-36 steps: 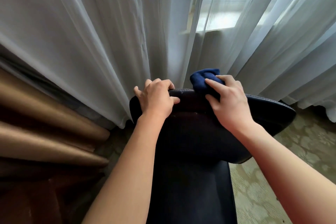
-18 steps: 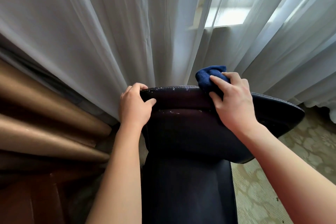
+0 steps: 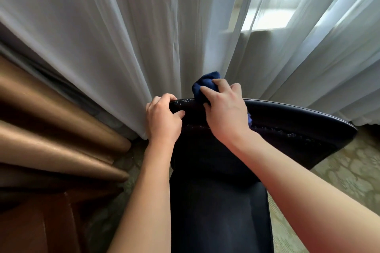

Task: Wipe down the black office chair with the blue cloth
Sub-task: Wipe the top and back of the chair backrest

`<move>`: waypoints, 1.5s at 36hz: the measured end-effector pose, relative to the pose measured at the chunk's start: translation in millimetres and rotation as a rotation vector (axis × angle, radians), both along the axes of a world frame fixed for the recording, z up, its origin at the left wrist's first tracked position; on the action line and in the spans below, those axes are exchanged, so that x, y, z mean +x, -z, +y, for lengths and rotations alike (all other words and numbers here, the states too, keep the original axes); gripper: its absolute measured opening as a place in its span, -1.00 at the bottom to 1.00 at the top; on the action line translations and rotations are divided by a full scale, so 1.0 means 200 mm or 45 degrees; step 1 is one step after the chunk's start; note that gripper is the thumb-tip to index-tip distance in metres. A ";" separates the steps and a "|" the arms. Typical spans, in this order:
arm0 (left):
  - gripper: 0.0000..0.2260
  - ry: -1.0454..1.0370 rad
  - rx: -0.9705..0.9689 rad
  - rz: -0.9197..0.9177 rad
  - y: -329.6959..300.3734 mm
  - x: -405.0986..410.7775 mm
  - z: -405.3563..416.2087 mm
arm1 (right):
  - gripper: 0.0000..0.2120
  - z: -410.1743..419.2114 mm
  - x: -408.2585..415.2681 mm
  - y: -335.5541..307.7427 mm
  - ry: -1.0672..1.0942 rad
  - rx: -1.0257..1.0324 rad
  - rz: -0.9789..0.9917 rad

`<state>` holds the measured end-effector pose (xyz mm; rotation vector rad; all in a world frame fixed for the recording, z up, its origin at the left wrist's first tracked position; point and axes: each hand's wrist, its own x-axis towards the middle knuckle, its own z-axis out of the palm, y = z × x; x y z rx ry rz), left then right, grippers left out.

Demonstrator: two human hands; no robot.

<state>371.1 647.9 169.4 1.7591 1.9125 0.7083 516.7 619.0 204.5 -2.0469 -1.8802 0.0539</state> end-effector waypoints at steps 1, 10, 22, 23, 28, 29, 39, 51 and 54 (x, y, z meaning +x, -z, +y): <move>-0.76 -0.001 -0.005 -0.002 0.00 -0.01 0.00 | -0.77 0.00 0.01 0.00 -0.021 -0.002 0.005; -0.79 -0.014 -0.053 0.024 -0.02 0.00 -0.03 | -0.57 -0.17 0.20 -0.02 0.016 0.080 0.165; -0.76 0.036 -0.037 -0.084 0.03 -0.03 0.01 | -0.63 -0.11 0.15 0.00 0.115 0.082 0.079; -0.76 0.036 -0.039 -0.093 0.03 -0.03 0.02 | -0.65 -0.08 0.12 0.00 0.121 0.059 0.067; -0.74 0.016 -0.062 -0.067 0.02 -0.01 0.04 | -0.72 0.01 -0.06 0.02 0.001 0.014 -0.022; -0.73 0.015 -0.058 -0.063 0.02 -0.01 0.04 | -0.71 0.03 -0.10 0.03 -0.032 0.002 -0.020; -0.62 0.011 -0.246 -0.411 0.06 -0.16 0.01 | -0.58 0.00 0.02 -0.06 0.030 0.032 0.353; -0.80 -0.139 -0.165 -0.490 0.17 -0.19 0.05 | -0.72 0.04 -0.04 -0.01 0.020 0.009 0.010; -0.81 -0.140 -0.156 -0.508 0.19 -0.18 0.06 | -0.73 0.06 -0.12 0.01 -0.054 0.027 -0.028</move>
